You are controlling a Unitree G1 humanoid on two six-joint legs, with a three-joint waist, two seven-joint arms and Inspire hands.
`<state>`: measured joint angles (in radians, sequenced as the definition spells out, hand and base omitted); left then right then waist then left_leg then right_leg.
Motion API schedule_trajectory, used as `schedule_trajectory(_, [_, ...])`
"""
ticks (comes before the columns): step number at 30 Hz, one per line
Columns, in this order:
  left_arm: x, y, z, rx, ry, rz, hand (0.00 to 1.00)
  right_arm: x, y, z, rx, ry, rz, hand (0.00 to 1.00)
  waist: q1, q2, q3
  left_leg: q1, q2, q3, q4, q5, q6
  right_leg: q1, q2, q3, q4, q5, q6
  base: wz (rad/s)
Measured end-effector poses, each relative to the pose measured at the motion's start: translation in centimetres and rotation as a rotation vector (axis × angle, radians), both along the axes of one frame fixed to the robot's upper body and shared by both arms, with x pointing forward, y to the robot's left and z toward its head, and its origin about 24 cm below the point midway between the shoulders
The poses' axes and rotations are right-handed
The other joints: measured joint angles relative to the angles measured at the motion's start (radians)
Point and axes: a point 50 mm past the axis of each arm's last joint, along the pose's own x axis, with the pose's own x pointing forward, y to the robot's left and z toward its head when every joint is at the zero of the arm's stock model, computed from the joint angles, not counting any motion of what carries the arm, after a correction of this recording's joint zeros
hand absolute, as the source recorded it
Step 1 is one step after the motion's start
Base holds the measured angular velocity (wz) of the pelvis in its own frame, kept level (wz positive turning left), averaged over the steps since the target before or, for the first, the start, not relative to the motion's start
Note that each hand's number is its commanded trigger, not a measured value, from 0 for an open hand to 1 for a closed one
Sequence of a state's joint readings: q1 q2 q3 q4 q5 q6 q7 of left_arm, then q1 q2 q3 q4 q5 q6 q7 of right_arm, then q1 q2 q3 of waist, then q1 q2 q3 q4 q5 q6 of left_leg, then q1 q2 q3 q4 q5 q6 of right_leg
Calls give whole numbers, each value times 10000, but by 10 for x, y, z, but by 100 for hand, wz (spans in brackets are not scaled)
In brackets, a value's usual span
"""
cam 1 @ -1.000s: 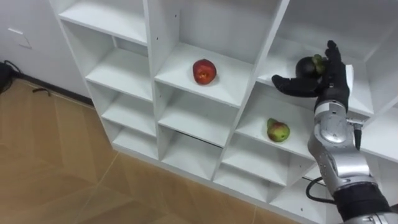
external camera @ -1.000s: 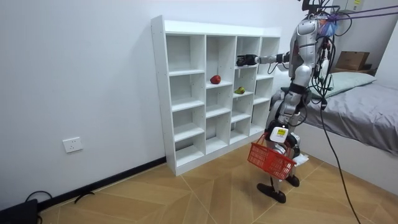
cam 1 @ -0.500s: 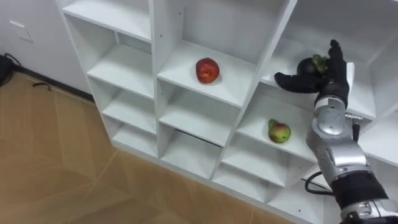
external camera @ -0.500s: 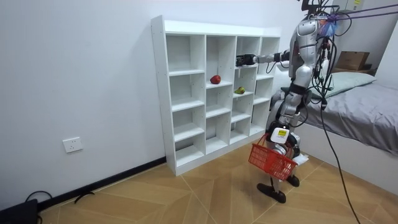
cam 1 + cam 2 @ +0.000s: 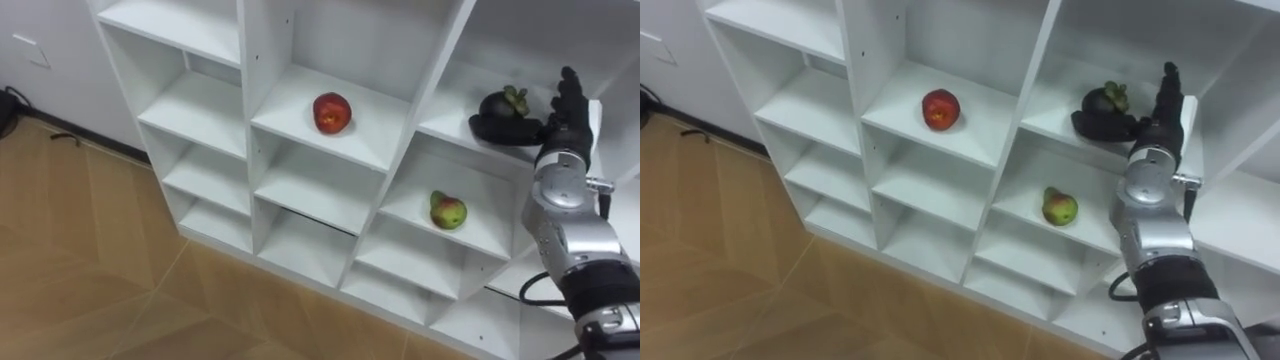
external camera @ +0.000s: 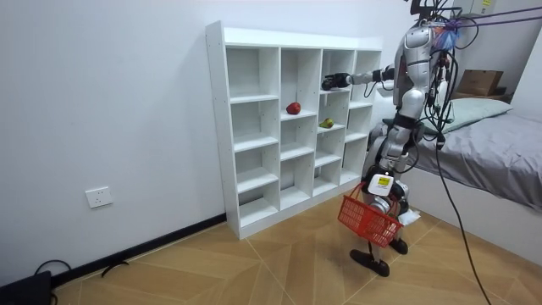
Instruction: Collect fruits from the closet
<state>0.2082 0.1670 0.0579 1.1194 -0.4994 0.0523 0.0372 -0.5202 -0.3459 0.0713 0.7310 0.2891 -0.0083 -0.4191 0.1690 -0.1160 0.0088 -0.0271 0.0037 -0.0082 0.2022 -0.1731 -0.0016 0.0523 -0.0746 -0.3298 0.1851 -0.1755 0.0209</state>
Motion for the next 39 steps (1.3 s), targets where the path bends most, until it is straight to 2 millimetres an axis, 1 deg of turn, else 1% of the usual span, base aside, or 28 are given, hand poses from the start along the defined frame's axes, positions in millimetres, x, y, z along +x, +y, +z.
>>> schedule_trajectory(1, [0, 0, 0, -13, 24, 1, 100, 0, 0, 0, -61, 18, 28, 86, -2, 0, 0, 1, 0, 0, -2, 0, 0, 0, 0, 1, 0, 0, 0, 0])
schedule_trajectory(2, [-1, 0, 0, -43, 74, 6, 100, 0, -1, 0, -213, 57, 72, 98, -14, 3, 1, 1, 1, -16, -2, -1, 0, 2, 1, 4, 0, 0, 0, 0])
schedule_trajectory(3, [-1, -1, 0, -65, 107, -2, 100, -1, -4, 0, -406, 111, 30, 100, -1, 3, 1, -6, 0, -41, -15, -1, -1, 2, 2, -6, 0, 0, 0, 0])
schedule_trajectory(8, [-2, -1, -1, -108, 193, -12, 100, -3, -21, 3, -1057, 396, -205, 100, 15, 2, -3, -13, 2, -48, -36, -1, -1, 0, 7, -24, -2, 1, -1, 0])
schedule_trajectory(12, [-2, -1, 0, -140, 254, -13, 100, -4, -27, 4, -1223, 463, -333, 100, 16, -1, -18, 10, 5, -21, -19, 0, -4, -3, 12, -23, -12, 1, -2, 0])
schedule_trajectory(21, [1, 2, 0, -105, 176, -39, 100, -4, -28, 5, -1866, 709, -26, 100, 40, -8, -24, 24, 9, -2, -16, 1, -4, -20, 15, -16, -17, 1, -2, 0])
schedule_trajectory(25, [3, 2, 0, -104, 127, -53, 100, -3, -28, 5, -1862, 754, 127, 100, 41, -17, -30, 24, 9, 12, -8, 1, -4, -18, 14, -11, -11, 2, -3, 0])
schedule_trajectory(31, [6, 2, 1, -129, 36, -91, 100, -3, -27, 5, -1896, 857, 221, 100, 42, -68, -62, 16, 12, 15, -20, 3, -7, -28, 14, -12, -3, 3, -5, 0])
schedule_trajectory(34, [13, 1, 1, -165, -113, -137, 100, -1, -23, 8, -2447, 889, 501, 100, 52, -93, -74, 12, 27, 94, 0, 3, -7, -101, 17, 82, 19, 7, -11, -9])
schedule_trajectory(37, [20, -2, 1, -382, -378, 180, 100, 5, -4, 16, -2992, 566, 1197, 100, -40, -107, -75, -31, 42, 191, 3, 6, -7, -182, 24, 164, 26, 24, -39, -9])
schedule_trajectory(39, [32, -6, 1, -573, -773, 293, 100, 8, 10, 25, -3445, 193, 1766, 100, -171, -140, -58, -36, 39, 190, 3, 6, -7, -182, 22, 169, 25, 24, -39, 0])
